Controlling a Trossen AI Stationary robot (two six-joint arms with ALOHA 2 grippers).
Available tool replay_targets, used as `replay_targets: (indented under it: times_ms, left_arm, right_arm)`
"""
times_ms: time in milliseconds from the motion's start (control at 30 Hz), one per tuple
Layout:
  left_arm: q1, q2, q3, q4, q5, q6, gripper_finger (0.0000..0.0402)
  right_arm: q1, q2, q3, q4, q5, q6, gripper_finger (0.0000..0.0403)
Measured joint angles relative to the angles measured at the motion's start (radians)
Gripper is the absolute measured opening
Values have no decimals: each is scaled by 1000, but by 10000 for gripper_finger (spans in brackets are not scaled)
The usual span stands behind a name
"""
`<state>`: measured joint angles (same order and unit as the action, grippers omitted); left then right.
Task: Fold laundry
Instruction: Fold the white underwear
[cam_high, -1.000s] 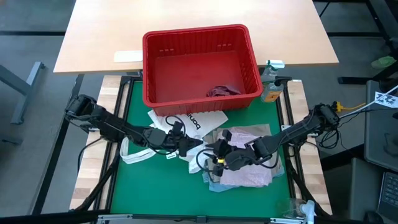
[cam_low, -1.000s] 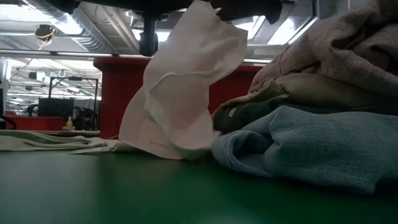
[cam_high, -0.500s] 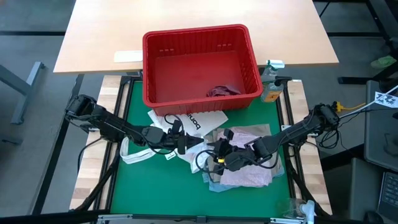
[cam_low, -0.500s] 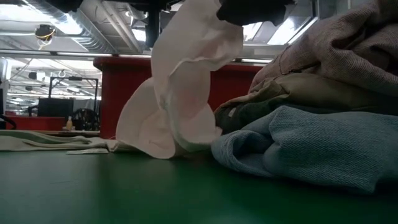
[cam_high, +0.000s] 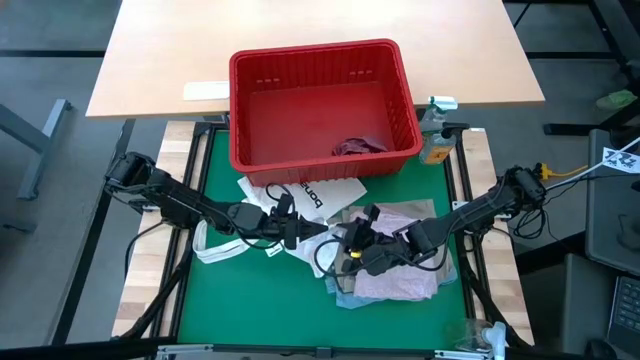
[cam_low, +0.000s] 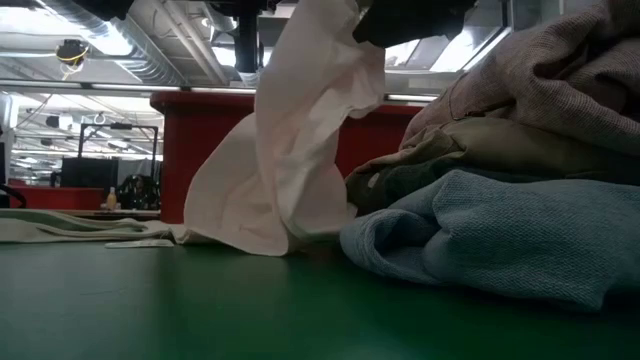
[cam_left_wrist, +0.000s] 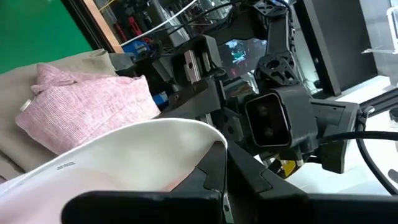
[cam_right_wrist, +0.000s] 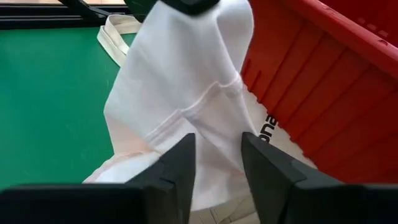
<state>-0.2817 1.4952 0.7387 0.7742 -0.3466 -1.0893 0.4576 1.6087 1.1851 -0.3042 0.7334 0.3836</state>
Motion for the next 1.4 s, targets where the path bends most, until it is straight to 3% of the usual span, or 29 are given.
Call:
replay_targets:
  times_ms: [233, 300, 433, 600, 1000, 1133, 1267, 1400]
  left_arm:
    - [0, 0, 0, 0, 17, 8, 2]
    - [0, 0, 0, 0, 26, 36, 2]
    - [0, 0, 0, 0, 50, 106, 2]
    - [0, 0, 0, -1, 99, 284, 16]
    - [-1, -2, 0, -72, 138, 762, 138]
    - [0, -30, 0, -192, 135, 806, 155]
    - [0, -89, 0, -416, 129, 808, 156]
    - [-7, -143, 0, -621, 133, 708, 151]
  right_arm:
    - [0, 0, 0, -1, 0, -38, 22]
    - [0, 0, 0, 0, 0, -60, 8]
    - [0, 0, 0, 4, -18, -67, 20]
    - [2, -1, 0, 5, -81, -67, 5]
    - [2, -1, 113, -141, -150, -51, 2]
    - [1, -2, 146, -199, -150, -51, 3]
    - [2, -2, 158, -237, -150, -50, 2]
    - [2, -2, 159, -248, -150, -49, 1]
